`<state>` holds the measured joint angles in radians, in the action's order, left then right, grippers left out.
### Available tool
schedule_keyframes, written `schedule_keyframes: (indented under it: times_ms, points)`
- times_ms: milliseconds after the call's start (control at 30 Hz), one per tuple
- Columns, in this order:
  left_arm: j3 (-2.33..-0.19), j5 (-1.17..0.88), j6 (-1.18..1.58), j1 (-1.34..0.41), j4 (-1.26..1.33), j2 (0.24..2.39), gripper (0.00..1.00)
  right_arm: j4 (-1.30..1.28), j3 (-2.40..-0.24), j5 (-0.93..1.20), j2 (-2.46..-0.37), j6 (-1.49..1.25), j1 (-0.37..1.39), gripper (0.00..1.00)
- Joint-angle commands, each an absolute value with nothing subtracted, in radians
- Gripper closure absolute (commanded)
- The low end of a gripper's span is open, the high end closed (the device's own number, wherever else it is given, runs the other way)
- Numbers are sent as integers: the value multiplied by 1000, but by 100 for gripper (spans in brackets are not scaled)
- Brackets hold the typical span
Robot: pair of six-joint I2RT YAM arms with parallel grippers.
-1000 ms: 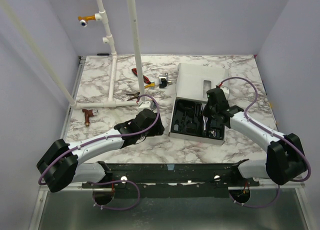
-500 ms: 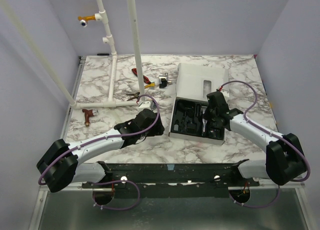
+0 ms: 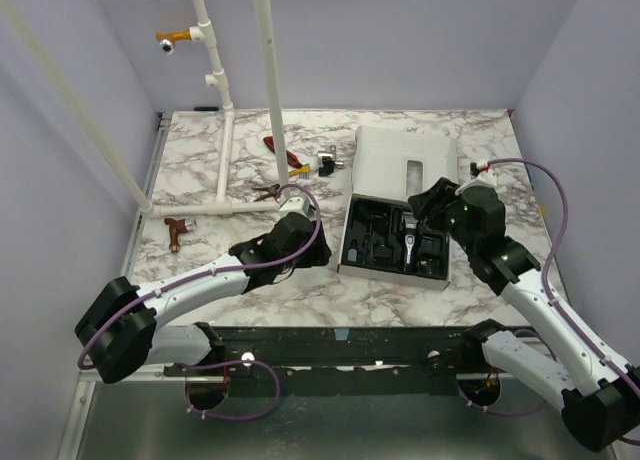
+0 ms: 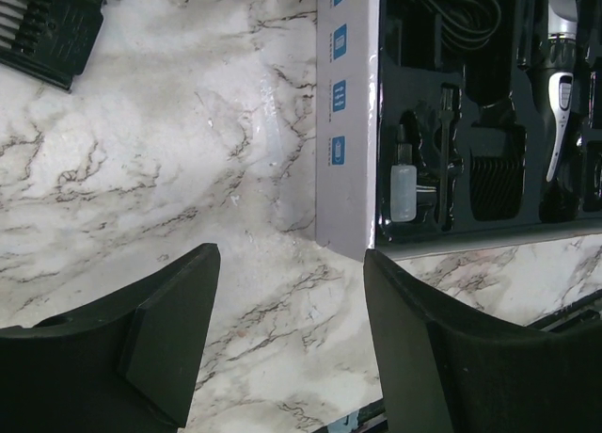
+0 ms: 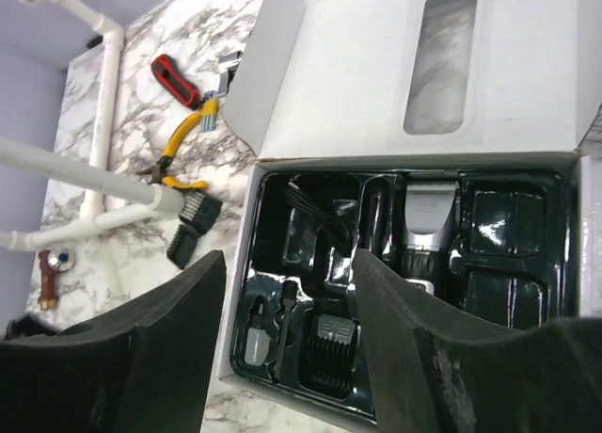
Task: Sort the hair-cutting tools
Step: Place the electric hair clipper in the storage box.
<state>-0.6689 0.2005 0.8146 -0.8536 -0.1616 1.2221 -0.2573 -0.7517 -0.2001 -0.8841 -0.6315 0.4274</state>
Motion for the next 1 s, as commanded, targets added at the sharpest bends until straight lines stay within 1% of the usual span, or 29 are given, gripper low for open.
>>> schedule_keyframes:
  times_ms: [0,167,333,533,633,733,800,967]
  points:
    - [-766,169,758,-824,-121,1310,35,-250,-669,-84,-848,-626,423,39]
    - [-930,177,725,-819,-170,1494,35,-233,-584,-39,-797,-655,423,40]
    - [-1071,179,692,-836,-216,1651,36,-250,-568,-32,-762,-652,423,42]
    - [-1143,152,684,-848,-235,1753,38,-273,-583,-21,-730,-642,423,43]
    - [-1154,100,666,-861,-204,1774,41,-275,-581,-19,-720,-641,423,43]
    - [-1172,99,652,-881,-206,1776,42,-275,-579,-24,-716,-644,422,43]
    - [-1157,147,659,-887,-213,1743,41,-279,-584,-27,-713,-640,423,43]
    - [-1043,320,698,-857,-232,1589,39,-284,-589,-32,-686,-635,423,43]
